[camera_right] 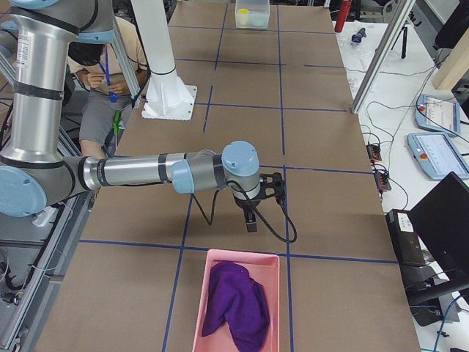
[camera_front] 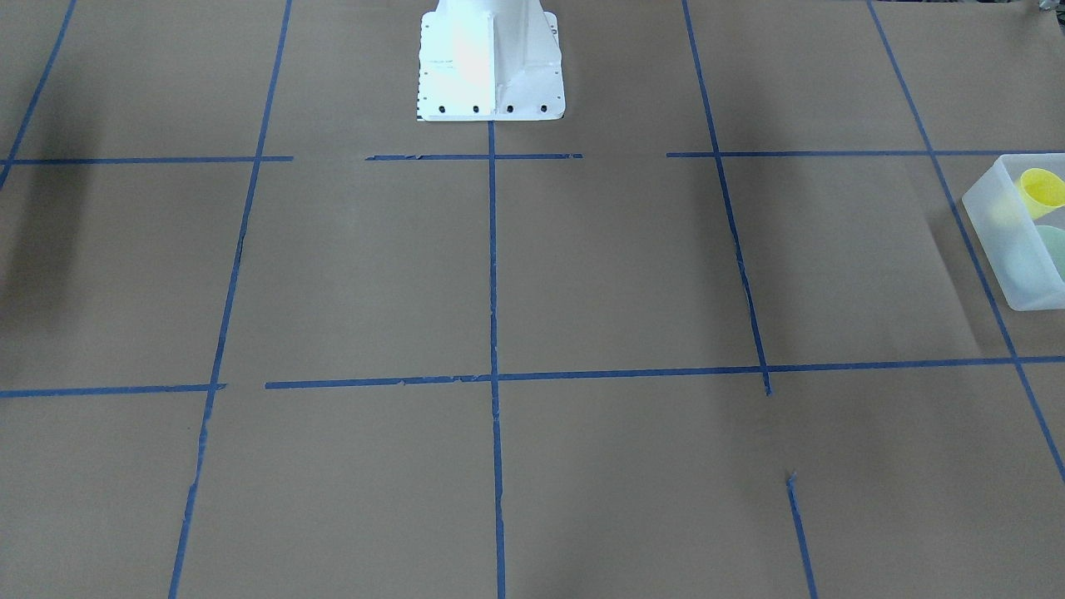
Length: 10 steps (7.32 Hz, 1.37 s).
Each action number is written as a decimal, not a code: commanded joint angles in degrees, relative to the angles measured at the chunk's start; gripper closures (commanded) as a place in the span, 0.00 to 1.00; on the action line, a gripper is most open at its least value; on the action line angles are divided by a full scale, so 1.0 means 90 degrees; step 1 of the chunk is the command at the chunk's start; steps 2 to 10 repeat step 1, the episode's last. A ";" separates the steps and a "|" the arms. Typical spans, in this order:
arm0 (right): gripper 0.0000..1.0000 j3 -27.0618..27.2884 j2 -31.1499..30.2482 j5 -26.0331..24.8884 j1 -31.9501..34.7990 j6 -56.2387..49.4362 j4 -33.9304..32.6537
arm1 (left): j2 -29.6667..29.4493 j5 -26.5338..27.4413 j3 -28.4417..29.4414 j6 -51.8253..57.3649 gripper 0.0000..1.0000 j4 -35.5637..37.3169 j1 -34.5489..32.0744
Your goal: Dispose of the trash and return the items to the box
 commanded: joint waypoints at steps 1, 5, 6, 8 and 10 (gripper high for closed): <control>0.00 -0.0012 -0.0001 -0.0009 0.0000 -0.0040 0.0002 | -0.0009 -0.0006 0.0028 0.0000 0.00 0.0000 0.0000; 0.00 -0.0012 -0.0001 -0.0009 0.0000 -0.0040 0.0002 | -0.0009 -0.0006 0.0028 0.0000 0.00 0.0000 0.0000; 0.00 -0.0012 -0.0001 -0.0009 0.0000 -0.0040 0.0002 | -0.0009 -0.0006 0.0028 0.0000 0.00 0.0000 0.0000; 0.00 -0.0012 -0.0001 -0.0009 0.0000 -0.0040 0.0002 | -0.0009 -0.0006 0.0028 0.0000 0.00 0.0000 0.0000; 0.00 -0.0012 -0.0001 -0.0009 0.0000 -0.0040 0.0002 | -0.0009 -0.0006 0.0028 0.0000 0.00 0.0000 0.0000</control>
